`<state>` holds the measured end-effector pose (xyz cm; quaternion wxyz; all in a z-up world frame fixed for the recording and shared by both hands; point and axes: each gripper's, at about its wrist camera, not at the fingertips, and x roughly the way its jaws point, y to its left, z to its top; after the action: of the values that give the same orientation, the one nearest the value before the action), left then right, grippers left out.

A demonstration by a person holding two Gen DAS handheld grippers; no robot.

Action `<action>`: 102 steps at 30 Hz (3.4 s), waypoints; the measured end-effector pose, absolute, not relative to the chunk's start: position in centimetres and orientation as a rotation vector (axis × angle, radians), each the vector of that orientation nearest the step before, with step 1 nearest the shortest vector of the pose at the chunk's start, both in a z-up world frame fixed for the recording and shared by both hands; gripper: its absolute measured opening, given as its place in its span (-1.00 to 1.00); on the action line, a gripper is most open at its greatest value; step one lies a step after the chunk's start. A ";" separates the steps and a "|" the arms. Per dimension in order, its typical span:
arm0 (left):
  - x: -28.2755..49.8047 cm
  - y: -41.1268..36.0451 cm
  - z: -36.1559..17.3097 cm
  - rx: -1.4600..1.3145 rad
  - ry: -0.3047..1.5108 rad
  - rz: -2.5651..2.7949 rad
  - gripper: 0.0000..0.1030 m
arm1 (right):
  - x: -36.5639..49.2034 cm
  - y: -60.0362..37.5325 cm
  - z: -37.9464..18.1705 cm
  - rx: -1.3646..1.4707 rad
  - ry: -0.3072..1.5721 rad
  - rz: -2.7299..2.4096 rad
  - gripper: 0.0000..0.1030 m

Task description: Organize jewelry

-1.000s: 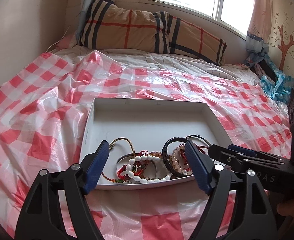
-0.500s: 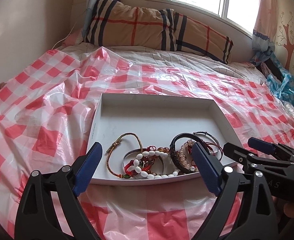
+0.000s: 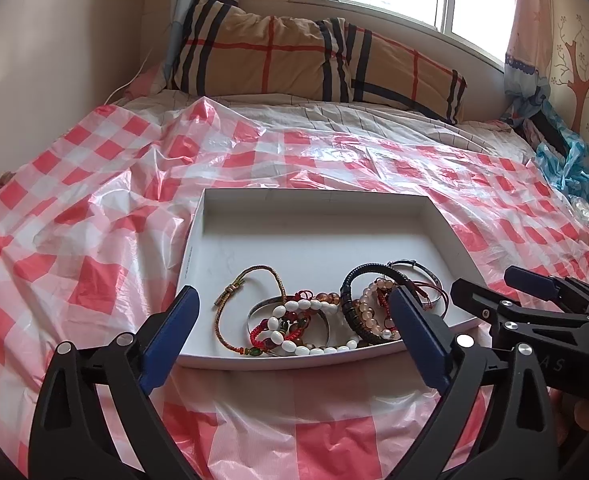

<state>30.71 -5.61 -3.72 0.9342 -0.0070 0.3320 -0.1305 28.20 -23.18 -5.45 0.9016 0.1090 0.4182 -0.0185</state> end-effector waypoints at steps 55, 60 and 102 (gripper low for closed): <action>29.7 -4.4 -1.8 0.087 0.600 -0.254 0.85 | 27.6 -22.8 -6.4 0.170 0.883 -0.057 0.65; 28.9 -3.7 -0.9 0.087 0.586 -0.258 0.85 | 27.0 -22.6 -6.5 0.171 0.884 -0.051 0.65; 3.6 1.1 8.5 0.130 0.618 -0.280 0.85 | -4.3 -22.6 8.1 0.134 0.648 -0.057 0.85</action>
<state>3.56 1.09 8.49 0.9409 0.0637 0.3031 -0.1373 -4.30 -22.60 8.11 0.9454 0.0658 0.3181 -0.0278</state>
